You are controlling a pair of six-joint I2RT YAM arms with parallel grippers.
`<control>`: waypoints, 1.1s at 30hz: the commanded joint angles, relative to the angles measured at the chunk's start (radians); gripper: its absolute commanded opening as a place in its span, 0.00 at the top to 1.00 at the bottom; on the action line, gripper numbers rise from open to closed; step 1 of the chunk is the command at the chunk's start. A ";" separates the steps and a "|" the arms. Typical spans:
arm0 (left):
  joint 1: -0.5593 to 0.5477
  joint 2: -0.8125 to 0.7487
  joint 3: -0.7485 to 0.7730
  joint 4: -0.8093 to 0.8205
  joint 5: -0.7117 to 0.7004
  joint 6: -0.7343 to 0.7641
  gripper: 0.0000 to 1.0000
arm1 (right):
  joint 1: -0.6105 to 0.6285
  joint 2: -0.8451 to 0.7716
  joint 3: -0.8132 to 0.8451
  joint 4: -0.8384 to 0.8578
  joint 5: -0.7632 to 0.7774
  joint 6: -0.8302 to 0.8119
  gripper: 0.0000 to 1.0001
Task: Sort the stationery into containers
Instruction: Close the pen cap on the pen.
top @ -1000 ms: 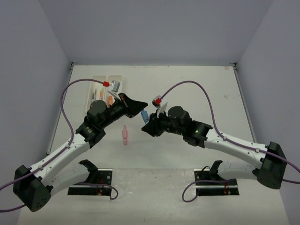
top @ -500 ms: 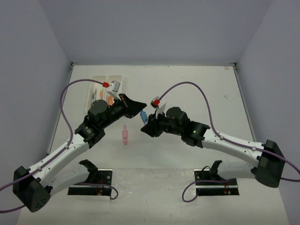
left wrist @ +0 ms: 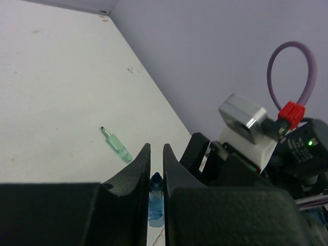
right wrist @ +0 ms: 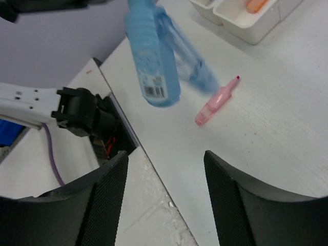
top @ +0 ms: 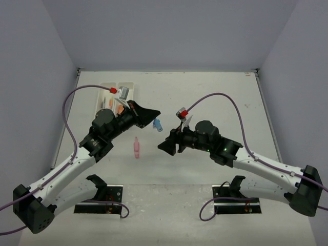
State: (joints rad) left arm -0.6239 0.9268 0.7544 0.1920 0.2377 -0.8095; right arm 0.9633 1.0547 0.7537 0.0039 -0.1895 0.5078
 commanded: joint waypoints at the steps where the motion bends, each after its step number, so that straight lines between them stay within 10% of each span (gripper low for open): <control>1: 0.003 0.019 -0.063 0.115 0.092 -0.020 1.00 | -0.090 -0.047 0.028 0.055 -0.246 0.141 0.41; 5: 0.003 0.039 -0.103 0.205 0.162 -0.067 1.00 | -0.162 -0.034 -0.005 0.192 -0.426 0.298 0.42; 33: 0.001 0.029 -0.076 0.172 0.166 -0.093 1.00 | -0.174 0.030 -0.025 0.183 -0.347 0.275 0.40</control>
State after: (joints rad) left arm -0.6224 0.9752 0.6334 0.3350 0.3789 -0.8984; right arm 0.7960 1.0882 0.7059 0.1721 -0.5602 0.8088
